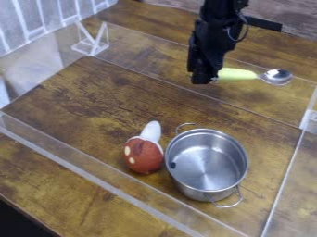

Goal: Move the green spoon to the right

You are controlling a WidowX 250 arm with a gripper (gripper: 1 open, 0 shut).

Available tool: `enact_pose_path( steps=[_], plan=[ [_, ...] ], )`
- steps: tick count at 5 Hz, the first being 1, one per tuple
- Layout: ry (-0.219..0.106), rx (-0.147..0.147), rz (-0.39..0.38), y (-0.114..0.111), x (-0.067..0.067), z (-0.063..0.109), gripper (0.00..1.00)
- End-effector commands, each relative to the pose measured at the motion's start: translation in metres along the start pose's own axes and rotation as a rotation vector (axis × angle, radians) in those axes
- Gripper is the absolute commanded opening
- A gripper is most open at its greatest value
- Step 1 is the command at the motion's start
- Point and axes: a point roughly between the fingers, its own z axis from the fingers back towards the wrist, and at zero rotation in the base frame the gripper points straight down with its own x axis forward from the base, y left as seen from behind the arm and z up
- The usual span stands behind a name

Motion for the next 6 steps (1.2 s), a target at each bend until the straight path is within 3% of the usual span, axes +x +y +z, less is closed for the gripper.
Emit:
enact_pose_path(
  steps=[1, 2, 3, 5, 6],
  plan=[
    [-0.075, 0.054, -0.037, 0.02, 0.003, 0.016, 0.0],
    [-0.082, 0.055, -0.072, 0.022, -0.004, 0.005, 0.0],
    [-0.097, 0.063, -0.126, 0.02, -0.003, 0.012, 0.0],
    [-0.123, 0.081, -0.232, 0.001, 0.015, 0.008, 0.0],
    [-0.115, 0.089, -0.227, -0.005, 0.025, 0.012, 0.0]
  ],
)
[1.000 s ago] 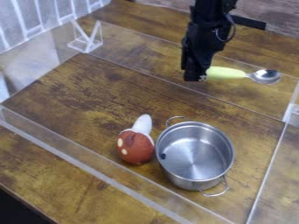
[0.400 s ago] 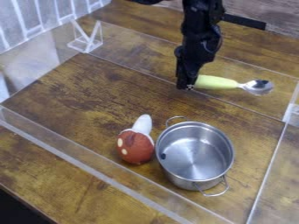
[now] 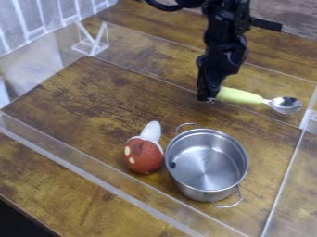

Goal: Move the green spoon to the right

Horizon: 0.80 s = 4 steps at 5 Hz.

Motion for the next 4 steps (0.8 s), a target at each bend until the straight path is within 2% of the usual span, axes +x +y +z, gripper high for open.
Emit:
enact_pose_path(
  steps=[1, 2, 3, 4],
  plan=[
    [-0.034, 0.069, 0.018, 0.012, 0.019, 0.032, 0.0],
    [-0.028, 0.071, 0.021, 0.006, 0.031, 0.033, 0.0],
    [-0.049, 0.07, -0.06, 0.005, 0.038, 0.037, 0.0],
    [-0.067, 0.073, -0.125, 0.003, 0.037, 0.039, 0.0]
  ],
)
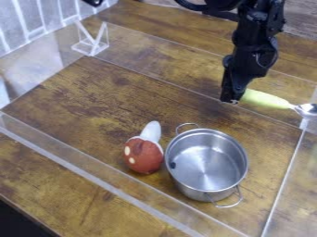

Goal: Move the green spoon to the right

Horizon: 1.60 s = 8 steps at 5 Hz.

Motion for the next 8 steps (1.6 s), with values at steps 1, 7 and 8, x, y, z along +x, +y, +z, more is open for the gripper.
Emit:
enact_pose_path(
  steps=[1, 7, 8],
  plan=[
    [-0.046, 0.064, -0.018, 0.002, 0.016, 0.024, 0.0],
    [0.029, 0.079, 0.081, -0.002, 0.059, 0.062, 0.0],
    [0.005, 0.072, 0.081, -0.003, 0.065, 0.069, 0.0]
  ],
)
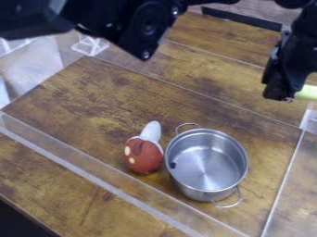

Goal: Move the green spoon to the right

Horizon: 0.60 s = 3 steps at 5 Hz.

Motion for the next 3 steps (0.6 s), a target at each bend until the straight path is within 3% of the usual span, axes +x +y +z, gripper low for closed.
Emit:
enact_pose_path(
  steps=[1, 3],
  plan=[
    [-0.077, 0.036, 0.017, 0.011, 0.008, 0.036, 0.0],
    [-0.076, -0.01, 0.124, 0.017, -0.003, 0.029, 0.0]
  ],
)
